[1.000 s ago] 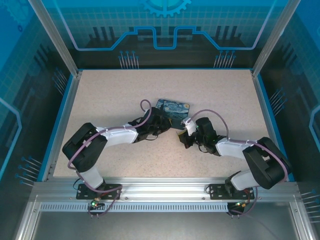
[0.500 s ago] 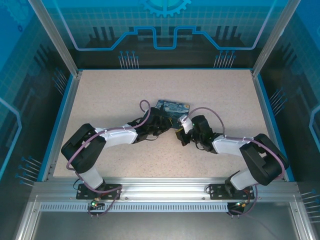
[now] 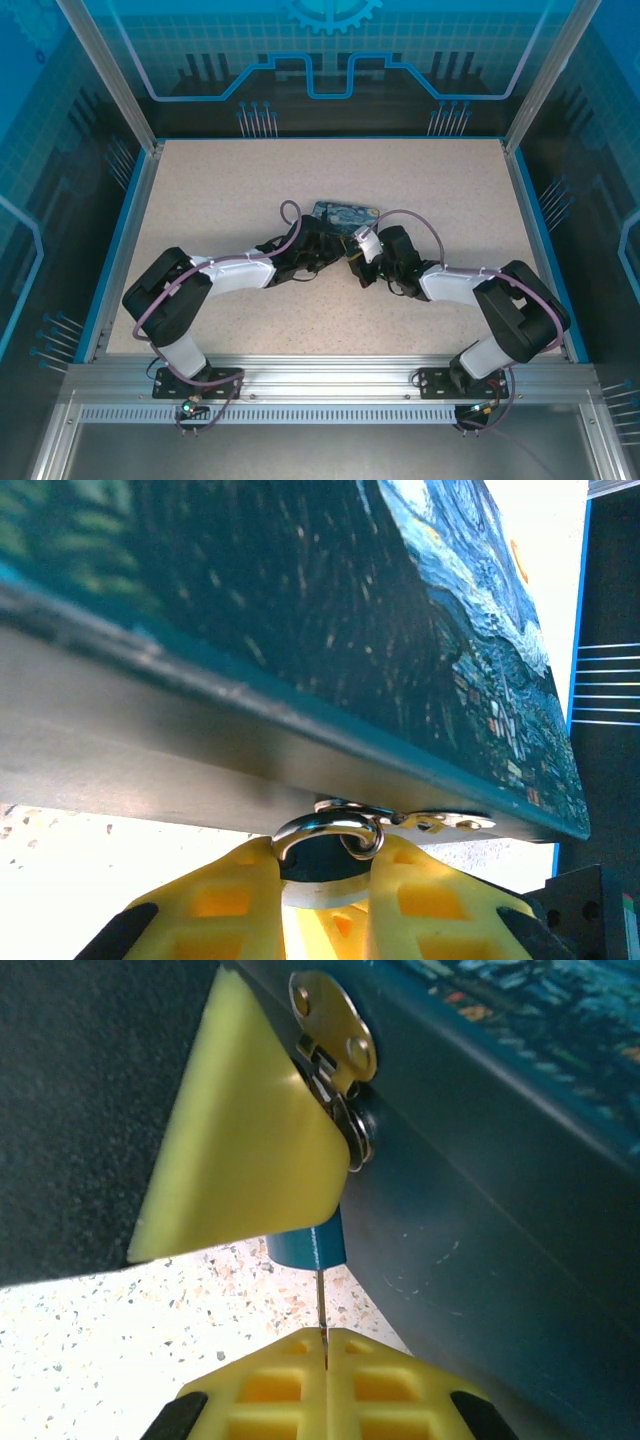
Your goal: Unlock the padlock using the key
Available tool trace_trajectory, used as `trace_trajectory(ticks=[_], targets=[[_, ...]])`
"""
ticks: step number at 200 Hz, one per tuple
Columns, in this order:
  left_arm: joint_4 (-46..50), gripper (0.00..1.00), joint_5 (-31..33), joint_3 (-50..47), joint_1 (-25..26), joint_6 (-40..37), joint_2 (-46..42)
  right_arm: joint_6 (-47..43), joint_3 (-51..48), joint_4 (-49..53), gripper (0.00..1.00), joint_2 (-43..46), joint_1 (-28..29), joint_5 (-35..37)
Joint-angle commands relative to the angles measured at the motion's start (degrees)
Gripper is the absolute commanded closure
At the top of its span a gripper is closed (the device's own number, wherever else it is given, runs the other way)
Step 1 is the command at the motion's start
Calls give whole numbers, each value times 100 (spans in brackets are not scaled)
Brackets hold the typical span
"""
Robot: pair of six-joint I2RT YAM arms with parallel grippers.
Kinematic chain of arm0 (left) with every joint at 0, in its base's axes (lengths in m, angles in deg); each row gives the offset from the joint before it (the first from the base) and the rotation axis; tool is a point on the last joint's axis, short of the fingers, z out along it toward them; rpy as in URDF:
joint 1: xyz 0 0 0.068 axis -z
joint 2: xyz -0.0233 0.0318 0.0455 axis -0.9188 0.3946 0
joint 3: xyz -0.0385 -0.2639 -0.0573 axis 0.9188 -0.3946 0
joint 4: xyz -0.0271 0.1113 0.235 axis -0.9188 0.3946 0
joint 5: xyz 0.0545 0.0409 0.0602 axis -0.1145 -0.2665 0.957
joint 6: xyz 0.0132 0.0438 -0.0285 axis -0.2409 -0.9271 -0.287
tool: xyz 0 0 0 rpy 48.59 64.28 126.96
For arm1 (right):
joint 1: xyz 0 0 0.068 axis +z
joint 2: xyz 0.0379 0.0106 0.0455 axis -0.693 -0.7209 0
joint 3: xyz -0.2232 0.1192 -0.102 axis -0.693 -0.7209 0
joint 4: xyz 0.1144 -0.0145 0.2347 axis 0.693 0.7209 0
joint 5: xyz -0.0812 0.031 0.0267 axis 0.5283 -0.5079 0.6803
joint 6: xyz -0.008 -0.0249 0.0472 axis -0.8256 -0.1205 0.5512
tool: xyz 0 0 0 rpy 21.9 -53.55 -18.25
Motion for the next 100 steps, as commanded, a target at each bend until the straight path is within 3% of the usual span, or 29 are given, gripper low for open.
trace_trajectory(ticks=[1, 100], targets=[[-249, 100, -130, -19, 43, 38, -154, -114, 122, 40, 100, -47, 106, -28], [-280, 100, -151, -33, 38, 33, -84, -203, 37, -24, 100, 206, 105, -44]])
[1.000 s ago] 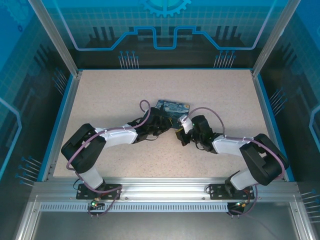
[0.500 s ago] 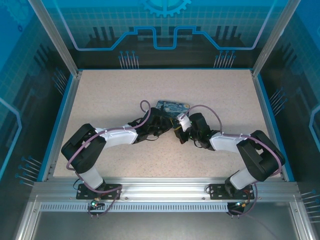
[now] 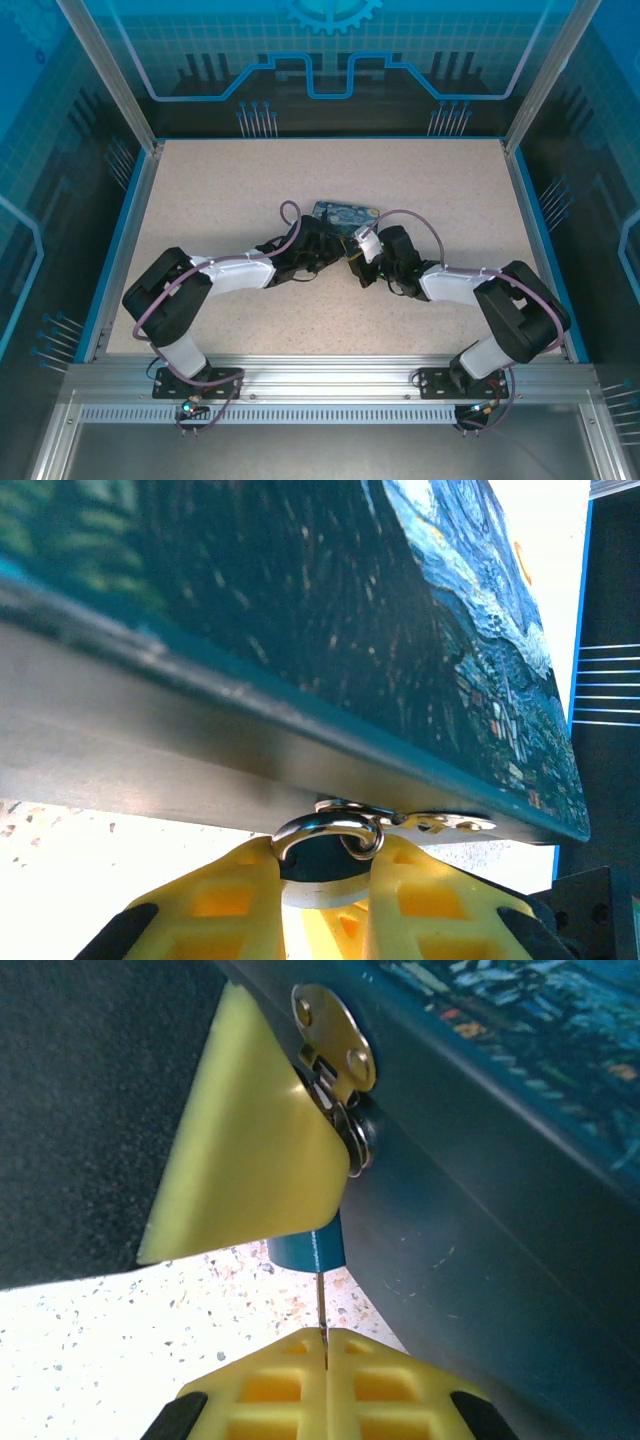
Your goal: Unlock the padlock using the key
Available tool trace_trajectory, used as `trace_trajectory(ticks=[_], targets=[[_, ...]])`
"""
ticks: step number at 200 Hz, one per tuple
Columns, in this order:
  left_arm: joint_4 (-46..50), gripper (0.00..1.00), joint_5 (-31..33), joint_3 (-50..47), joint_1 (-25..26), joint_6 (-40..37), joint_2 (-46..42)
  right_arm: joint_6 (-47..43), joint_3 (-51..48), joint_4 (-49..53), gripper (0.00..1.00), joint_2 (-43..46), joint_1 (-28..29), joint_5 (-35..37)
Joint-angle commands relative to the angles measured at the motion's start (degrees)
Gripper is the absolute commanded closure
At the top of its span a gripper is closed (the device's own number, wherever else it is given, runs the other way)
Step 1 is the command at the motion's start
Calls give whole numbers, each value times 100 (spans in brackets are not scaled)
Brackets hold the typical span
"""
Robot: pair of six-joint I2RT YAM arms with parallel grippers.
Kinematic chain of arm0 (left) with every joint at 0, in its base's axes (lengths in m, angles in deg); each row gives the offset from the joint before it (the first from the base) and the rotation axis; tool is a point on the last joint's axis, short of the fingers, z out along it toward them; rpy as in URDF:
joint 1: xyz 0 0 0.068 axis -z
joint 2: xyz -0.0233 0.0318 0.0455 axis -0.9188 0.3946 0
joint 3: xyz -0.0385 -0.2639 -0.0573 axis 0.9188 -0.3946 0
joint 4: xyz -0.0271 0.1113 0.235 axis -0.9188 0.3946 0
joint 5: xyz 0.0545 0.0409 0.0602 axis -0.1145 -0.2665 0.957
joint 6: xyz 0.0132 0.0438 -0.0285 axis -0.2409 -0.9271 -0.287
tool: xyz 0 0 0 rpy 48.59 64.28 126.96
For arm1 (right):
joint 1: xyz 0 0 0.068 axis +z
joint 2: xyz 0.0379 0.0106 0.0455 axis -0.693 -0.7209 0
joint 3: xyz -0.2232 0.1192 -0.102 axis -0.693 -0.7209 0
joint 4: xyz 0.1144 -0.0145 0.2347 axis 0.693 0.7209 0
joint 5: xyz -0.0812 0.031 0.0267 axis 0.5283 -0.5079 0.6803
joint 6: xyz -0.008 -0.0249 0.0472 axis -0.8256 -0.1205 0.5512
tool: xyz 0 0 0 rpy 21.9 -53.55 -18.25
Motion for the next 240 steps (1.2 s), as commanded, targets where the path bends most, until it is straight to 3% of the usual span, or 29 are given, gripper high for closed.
trace_trajectory(ticks=[1, 240], targets=[[-278, 100, -151, -18, 35, 29, -84, -152, 35, -23, 100, 183, 103, -38], [-183, 100, -522, -62, 36, 190, -235, -510, 177, -391, 100, 385, -37, 14]])
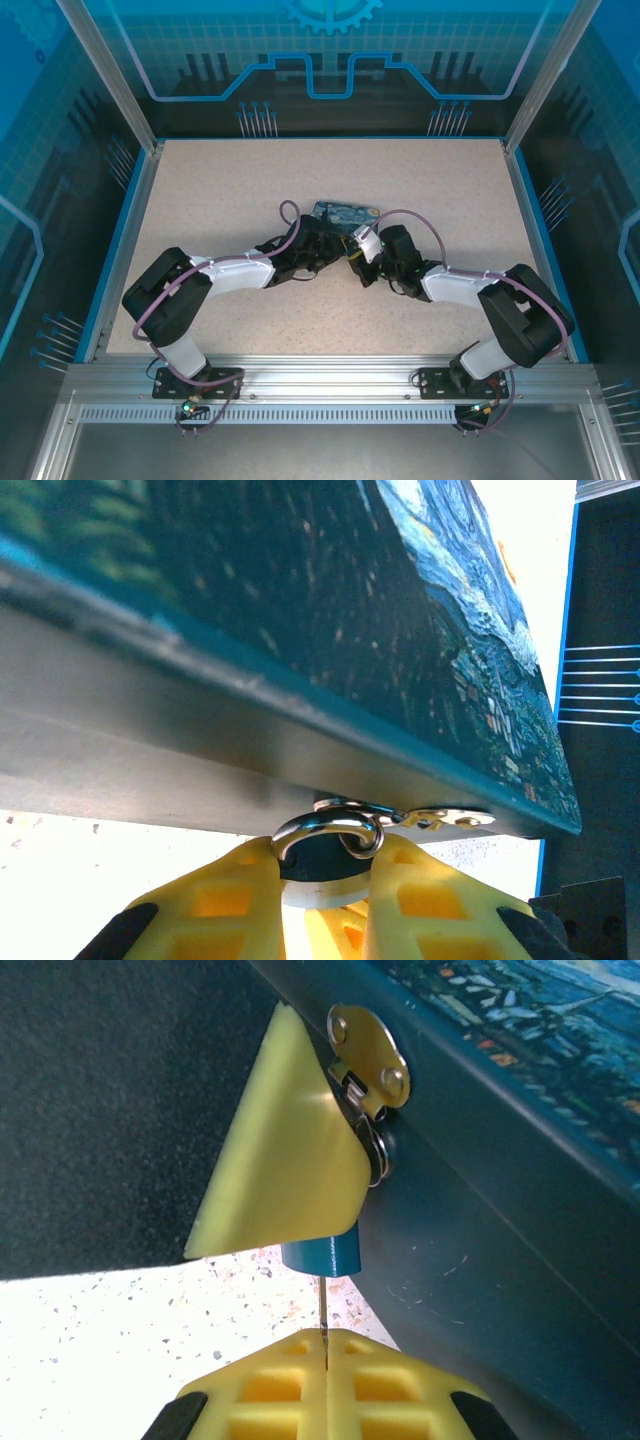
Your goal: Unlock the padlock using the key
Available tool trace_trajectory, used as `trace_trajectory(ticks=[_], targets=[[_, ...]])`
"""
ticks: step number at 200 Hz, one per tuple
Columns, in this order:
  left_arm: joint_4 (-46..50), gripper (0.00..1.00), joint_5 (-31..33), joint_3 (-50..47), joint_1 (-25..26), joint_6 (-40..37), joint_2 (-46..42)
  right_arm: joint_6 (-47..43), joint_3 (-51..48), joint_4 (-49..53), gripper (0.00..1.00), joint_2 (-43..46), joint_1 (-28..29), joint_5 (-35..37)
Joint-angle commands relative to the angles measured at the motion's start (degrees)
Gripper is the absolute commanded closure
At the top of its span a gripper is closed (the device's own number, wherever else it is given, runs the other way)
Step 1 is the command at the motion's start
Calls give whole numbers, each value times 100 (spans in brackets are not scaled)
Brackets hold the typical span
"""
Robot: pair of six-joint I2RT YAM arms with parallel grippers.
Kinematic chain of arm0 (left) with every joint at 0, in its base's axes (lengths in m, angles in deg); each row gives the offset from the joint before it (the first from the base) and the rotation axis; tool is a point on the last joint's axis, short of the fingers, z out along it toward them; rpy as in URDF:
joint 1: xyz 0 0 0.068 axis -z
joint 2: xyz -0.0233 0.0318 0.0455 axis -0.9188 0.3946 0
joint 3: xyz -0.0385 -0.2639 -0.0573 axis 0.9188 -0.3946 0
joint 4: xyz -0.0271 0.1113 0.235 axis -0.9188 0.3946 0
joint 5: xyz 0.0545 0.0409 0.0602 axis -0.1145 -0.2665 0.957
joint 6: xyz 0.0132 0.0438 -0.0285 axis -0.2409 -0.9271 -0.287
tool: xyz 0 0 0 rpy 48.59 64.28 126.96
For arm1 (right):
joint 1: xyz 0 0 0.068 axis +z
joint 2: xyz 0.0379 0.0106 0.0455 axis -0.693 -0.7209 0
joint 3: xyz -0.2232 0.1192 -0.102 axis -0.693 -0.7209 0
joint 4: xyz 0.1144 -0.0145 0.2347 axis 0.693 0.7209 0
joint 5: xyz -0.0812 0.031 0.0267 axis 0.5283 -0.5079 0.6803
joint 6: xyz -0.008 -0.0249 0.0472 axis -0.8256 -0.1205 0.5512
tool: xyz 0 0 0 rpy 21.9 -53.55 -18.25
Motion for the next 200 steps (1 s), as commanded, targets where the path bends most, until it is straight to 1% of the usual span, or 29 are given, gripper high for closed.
trace_trajectory(ticks=[1, 43, 73, 121, 147, 178, 200], targets=[[-84, 100, -403, -47, 49, 99, -225, -197, 178, -436, 100, 232, -44, -36], [-32, 100, -410, -86, 47, 115, -324, -128, 99, -620, 100, 318, -259, -362], [-66, 100, -504, -65, 43, 173, -317, -124, 135, -653, 100, 327, -299, -533], [-134, 100, -568, -91, 42, 289, -343, -102, 107, -749, 100, 272, -326, -572], [-46, 100, -597, -50, 43, 285, -377, -180, 111, -636, 100, 354, -373, -497], [-19, 100, -616, -46, 34, 290, -361, -208, 101, -576, 100, 518, -474, -605], [-46, 100, -643, -22, 33, 299, -337, -242, 180, -481, 100, 460, -471, -706]])
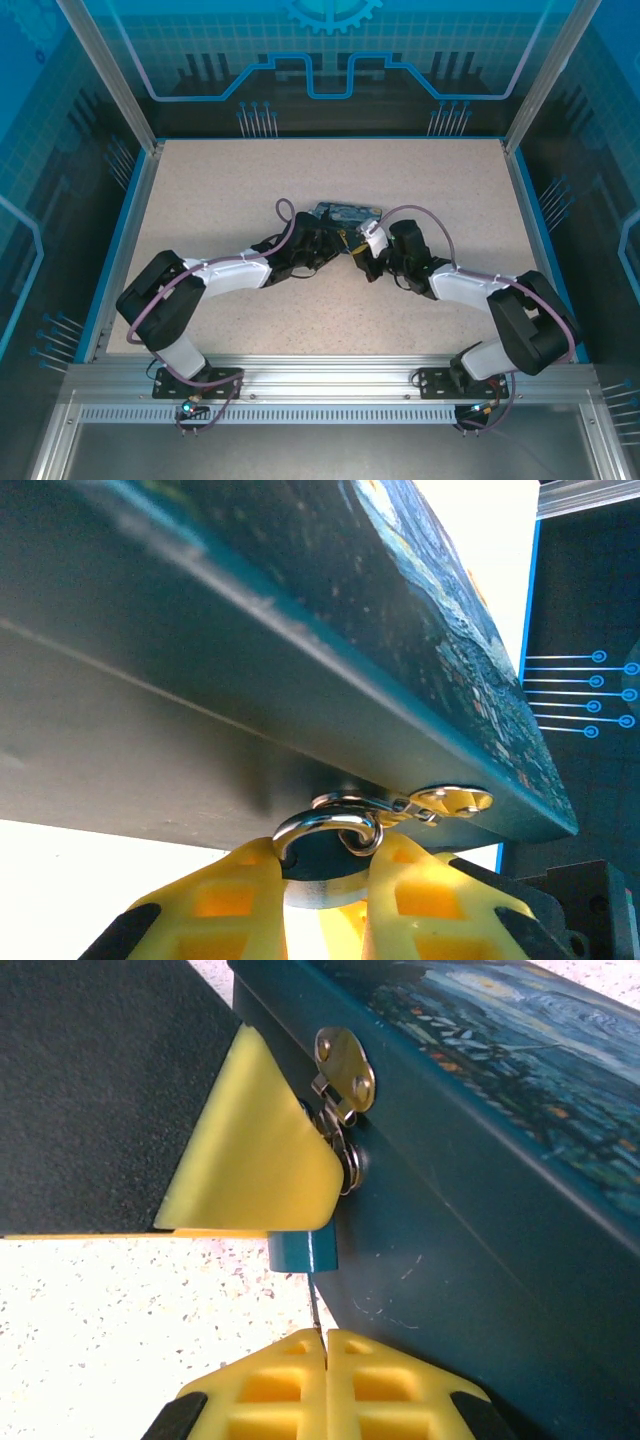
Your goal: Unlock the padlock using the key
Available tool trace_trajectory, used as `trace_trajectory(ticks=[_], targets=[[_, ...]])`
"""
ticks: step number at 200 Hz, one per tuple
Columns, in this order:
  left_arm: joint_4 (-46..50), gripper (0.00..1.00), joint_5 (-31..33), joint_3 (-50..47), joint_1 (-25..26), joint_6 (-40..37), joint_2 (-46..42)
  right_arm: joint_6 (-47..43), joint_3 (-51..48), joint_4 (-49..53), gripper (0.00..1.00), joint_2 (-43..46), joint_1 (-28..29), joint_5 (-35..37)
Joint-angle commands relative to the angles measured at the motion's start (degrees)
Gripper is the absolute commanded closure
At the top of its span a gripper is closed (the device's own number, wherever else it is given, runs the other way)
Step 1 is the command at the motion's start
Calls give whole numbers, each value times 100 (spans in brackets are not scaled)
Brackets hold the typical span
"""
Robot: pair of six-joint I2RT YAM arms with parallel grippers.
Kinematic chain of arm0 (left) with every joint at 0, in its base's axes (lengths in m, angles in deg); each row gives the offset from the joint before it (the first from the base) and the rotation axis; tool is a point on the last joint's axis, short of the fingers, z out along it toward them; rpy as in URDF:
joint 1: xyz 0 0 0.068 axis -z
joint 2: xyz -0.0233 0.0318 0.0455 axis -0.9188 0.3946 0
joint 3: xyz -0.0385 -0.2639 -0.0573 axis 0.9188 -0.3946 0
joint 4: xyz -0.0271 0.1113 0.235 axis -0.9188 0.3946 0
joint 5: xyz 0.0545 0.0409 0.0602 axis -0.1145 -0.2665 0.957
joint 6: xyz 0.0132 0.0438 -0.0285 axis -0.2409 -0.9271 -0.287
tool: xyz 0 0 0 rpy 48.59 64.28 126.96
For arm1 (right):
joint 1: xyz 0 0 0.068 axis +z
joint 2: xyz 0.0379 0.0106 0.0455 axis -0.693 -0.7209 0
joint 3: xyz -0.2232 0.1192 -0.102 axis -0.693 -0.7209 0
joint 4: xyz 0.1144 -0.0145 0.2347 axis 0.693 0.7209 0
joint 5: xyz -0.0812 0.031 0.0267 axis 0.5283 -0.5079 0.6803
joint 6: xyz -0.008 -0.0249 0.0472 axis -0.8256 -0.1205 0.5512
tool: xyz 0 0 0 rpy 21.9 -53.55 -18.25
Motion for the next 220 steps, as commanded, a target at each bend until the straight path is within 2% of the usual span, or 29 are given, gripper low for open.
trace_trajectory(ticks=[1, 42, 95, 131, 220], targets=[[47, 100, -512, 5, 73, 53, -135, -89, 185, -490, 100, 151, -97, -143], [-2, 100, -565, 3, 64, 95, -145, 49, 128, -632, 100, -13, -80, -153], [-49, 100, -679, -10, 42, 84, -141, 682, 32, -1064, 100, -65, -389, -859], [-103, 100, -692, -54, 29, 110, -141, 810, 169, -940, 100, -272, -450, -1151], [-84, 100, -711, -15, 34, 145, -129, 734, 20, -1347, 100, -229, -207, -508]])
